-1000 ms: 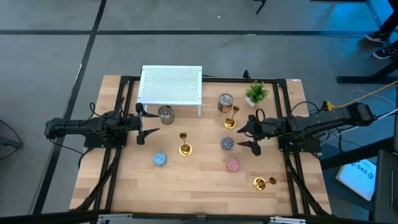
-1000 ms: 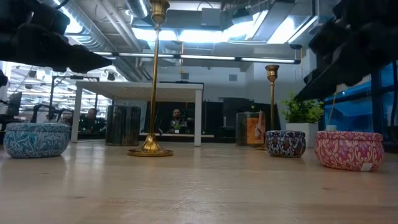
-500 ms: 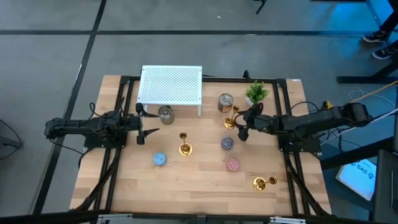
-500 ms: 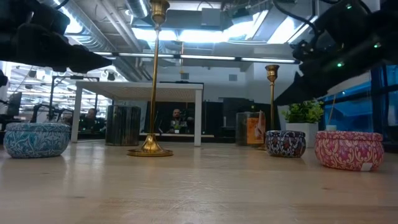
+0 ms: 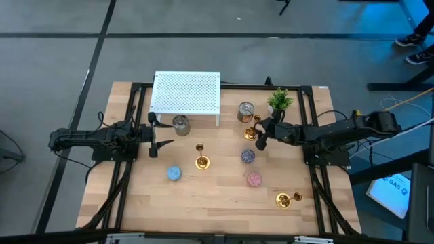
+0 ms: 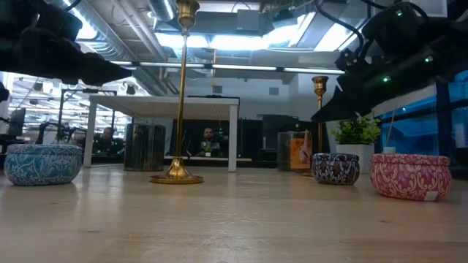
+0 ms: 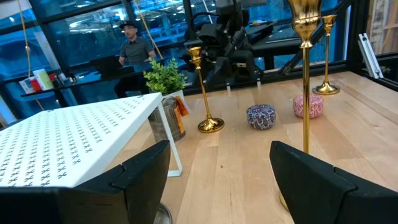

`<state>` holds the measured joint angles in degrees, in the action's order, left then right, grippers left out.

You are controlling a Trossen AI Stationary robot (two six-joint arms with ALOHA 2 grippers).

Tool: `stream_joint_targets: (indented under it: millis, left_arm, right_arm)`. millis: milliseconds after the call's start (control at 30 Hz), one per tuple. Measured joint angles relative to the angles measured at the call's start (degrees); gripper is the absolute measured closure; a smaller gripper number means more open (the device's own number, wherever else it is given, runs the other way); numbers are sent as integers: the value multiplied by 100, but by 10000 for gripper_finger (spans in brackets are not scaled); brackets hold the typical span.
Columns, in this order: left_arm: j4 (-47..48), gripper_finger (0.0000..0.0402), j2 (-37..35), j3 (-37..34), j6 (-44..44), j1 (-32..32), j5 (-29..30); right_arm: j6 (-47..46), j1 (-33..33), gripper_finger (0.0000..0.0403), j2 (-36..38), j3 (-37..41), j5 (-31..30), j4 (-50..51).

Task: Pick & Place candle stick holders
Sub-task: Put the top gold candle holder on the shelf

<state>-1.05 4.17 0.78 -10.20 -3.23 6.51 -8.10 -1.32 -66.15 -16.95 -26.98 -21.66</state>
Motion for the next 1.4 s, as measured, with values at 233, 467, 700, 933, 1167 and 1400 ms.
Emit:
stream_joint_targets:
  millis: [233,467,700,933,1167,1400]
  left_arm:
    - [-1,127,1,2,-2,-1,0]
    - [-1,127,-1,2,-2,-1,-1]
    - [0,127,0,2,-2,0,-1]
    - [-1,127,1,0,-2,1,-1]
    - [-1,127,0,0,-2,0,-1]
    - [-1,127,0,2,-1,0,0]
  right_arm:
    - [2,-2,322,-2,0,2,-57]
    - [-1,-2,360,-1,0,8,-56]
    - [-118,0,372,-2,-55,20,-19]
    - [-268,-29,375,-4,-564,17,156]
    - [-707,-52,378,-4,-1537,55,1200]
    - [-646,-108,379,-4,-2557,63,2193]
